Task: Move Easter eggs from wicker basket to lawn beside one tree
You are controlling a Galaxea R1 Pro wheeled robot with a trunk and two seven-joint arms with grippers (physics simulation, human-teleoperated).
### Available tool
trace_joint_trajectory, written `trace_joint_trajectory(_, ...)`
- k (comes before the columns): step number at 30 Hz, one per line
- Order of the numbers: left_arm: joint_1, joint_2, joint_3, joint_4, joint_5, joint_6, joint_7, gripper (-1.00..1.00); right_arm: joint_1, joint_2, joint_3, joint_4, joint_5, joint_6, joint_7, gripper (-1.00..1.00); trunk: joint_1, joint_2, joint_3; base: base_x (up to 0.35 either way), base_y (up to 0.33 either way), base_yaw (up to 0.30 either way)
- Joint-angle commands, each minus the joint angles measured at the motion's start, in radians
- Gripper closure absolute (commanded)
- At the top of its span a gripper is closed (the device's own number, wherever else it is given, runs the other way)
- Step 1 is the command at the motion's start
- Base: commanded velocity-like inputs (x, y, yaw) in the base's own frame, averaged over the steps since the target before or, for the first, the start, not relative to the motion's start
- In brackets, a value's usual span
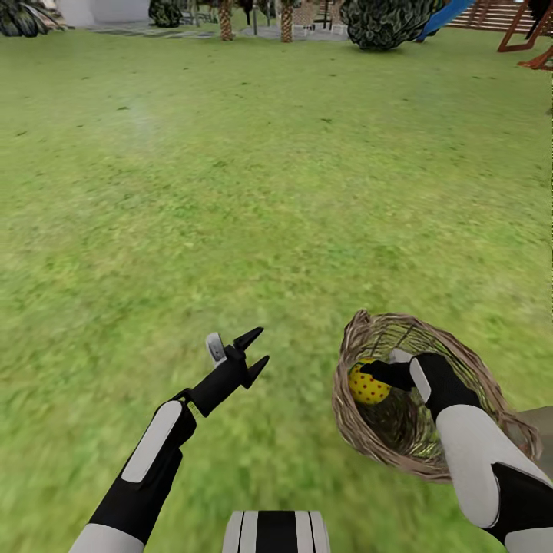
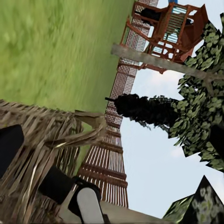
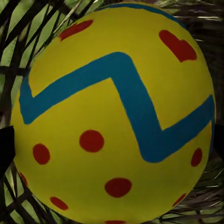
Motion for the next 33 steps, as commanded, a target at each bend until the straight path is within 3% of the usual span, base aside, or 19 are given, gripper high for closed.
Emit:
trace_joint_trajectory(1, -0.001, 0.000, -0.001, 0.001, 0.003, 0.004, -0.001, -1.00, 0.000, -0.001, -0.005, -0.002, 0.003, 0.005, 0.006, 1.00, -0.001, 0.000, 0.003, 0.000, 0.000, 0.000)
trace_joint_trajectory(5, -0.001, 0.000, -0.004, 0.001, 0.003, 0.004, 0.000, -1.00, 0.005, -0.022, -0.005, -0.004, 0.003, 0.014, 0.008, 1.00, -0.002, 0.001, 0.019, 0.000, 0.000, 0.000)
trace_joint_trajectory(17, -0.002, 0.001, -0.004, 0.001, 0.003, 0.004, 0.003, -1.00, 0.008, -0.023, -0.002, 0.000, 0.007, 0.039, 0.007, 1.00, -0.008, 0.004, 0.065, 0.000, 0.000, 0.000)
trace_joint_trajectory(21, -0.005, 0.000, -0.003, 0.000, 0.005, 0.005, 0.057, -1.00, 0.009, -0.043, -0.002, 0.005, 0.007, 0.060, 0.008, 1.00, -0.010, 0.005, 0.081, 0.000, 0.000, 0.000)
trace_joint_trajectory(25, -0.006, 0.000, -0.004, -0.001, 0.006, 0.005, 0.065, -1.00, 0.010, -0.058, -0.001, 0.007, 0.009, 0.070, 0.008, 1.00, -0.011, 0.006, 0.096, 0.000, 0.000, 0.000)
trace_joint_trajectory(33, -0.007, 0.000, -0.004, -0.003, 0.004, 0.005, 0.066, -1.00, 0.021, -0.059, 0.000, 0.012, 0.009, 0.060, 0.005, 1.00, -0.015, 0.008, 0.127, 0.000, 0.000, 0.000)
